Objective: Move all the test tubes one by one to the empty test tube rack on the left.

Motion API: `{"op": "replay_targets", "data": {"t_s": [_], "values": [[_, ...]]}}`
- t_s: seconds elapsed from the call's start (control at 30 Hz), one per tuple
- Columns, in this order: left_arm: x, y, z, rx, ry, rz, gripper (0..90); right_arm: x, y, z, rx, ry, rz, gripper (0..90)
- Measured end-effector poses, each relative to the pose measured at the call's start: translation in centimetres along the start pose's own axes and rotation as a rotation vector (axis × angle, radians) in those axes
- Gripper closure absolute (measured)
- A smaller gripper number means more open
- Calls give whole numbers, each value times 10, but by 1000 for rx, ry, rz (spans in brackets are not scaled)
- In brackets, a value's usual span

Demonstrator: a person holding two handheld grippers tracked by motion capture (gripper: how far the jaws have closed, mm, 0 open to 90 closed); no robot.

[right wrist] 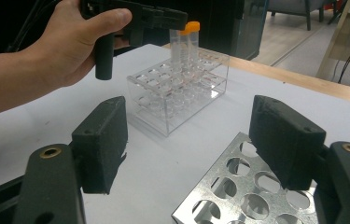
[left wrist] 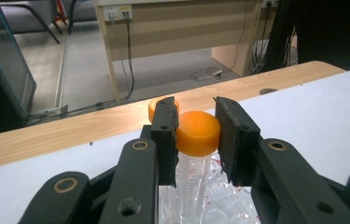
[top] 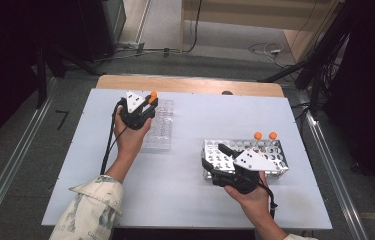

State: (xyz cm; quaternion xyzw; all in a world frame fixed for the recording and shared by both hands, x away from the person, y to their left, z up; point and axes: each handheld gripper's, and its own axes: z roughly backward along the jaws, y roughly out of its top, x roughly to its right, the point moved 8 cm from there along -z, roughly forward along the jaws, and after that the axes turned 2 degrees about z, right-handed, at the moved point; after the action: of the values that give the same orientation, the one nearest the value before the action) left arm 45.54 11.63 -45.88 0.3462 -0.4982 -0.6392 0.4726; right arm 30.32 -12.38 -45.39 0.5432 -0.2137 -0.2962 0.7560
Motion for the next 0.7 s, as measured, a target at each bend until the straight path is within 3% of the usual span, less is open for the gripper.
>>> {"op": "replay_targets", "data": {"t_s": [0.47, 0.7], "values": [[1, -7, -2, -7, 13, -5, 701, 0, 0, 1, 2, 0, -3, 271], [3, -7, -2, -11, 14, 0, 591, 0, -1, 0, -3, -1, -3, 270]]}}
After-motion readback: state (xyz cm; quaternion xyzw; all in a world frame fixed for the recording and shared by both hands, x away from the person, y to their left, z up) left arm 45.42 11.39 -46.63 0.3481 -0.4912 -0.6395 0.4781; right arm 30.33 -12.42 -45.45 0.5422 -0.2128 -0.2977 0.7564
